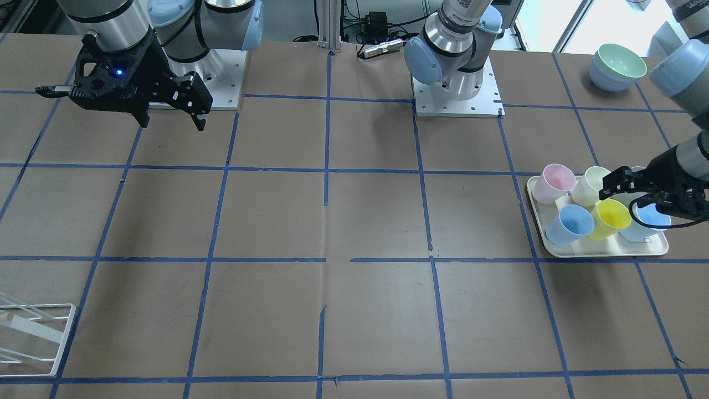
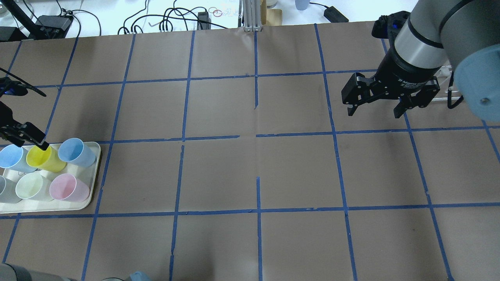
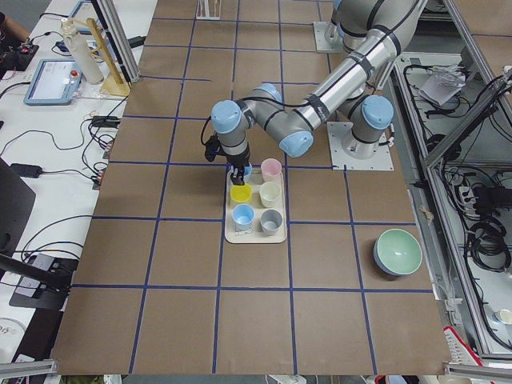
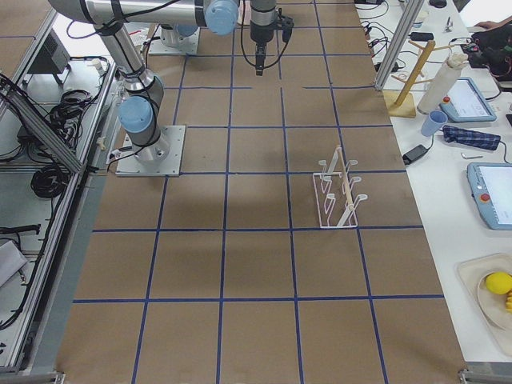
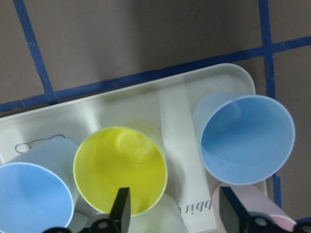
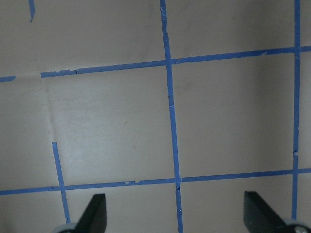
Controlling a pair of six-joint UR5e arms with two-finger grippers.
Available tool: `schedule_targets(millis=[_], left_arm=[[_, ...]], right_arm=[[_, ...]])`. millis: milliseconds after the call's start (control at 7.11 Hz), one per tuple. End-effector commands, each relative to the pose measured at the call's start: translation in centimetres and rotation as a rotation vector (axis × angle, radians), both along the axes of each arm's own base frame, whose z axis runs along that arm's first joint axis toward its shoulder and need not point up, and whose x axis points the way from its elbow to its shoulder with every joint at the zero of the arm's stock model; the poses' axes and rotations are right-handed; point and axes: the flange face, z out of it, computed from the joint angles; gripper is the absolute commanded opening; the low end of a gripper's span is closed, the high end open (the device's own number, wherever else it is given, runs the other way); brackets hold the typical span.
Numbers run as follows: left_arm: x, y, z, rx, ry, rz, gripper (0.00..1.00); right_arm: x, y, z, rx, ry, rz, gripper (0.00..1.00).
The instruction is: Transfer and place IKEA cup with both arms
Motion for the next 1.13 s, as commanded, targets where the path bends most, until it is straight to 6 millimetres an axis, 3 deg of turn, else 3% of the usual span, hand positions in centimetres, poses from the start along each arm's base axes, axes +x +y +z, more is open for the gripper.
schedule_targets(millis=[0,141,422,563,704,844,985], left_arm=[[-4.6,-0.8,8.5,0.072,0.014,0.099,1.00],[-9.9,-0.6,12.3,0.091,-0.013,0.157,1.00],[-19.6,-0.1,17.0,0.058,-0.072,0.298,1.00],[-26.2,0.4,17.6,0.037,-0.083,0.349,1.00],[-32.6,1.3,18.3,-0.020,-0.099,0.294,1.00],[-36.9,1.8,18.7,-0.117,-0.093,0.230,1.00],[-38.4,2.3,18.2,-0.175,-0.085,0.207,1.00]], right_arm=[[0.0,0.0,0.0,0.000,0.000,0.000,1.00],[0.0,0.0,0.1,-0.004,0.000,0.000,1.00],[0.0,0.0,0.0,-0.001,0.002,0.000,1.00],[0.0,0.0,0.0,-0.003,0.003,-0.001,1.00],[0.0,0.0,0.0,-0.002,0.003,-0.007,1.00],[0.0,0.0,0.1,-0.004,0.002,-0.011,1.00],[0.0,0.0,0.2,-0.008,0.002,-0.011,1.00]])
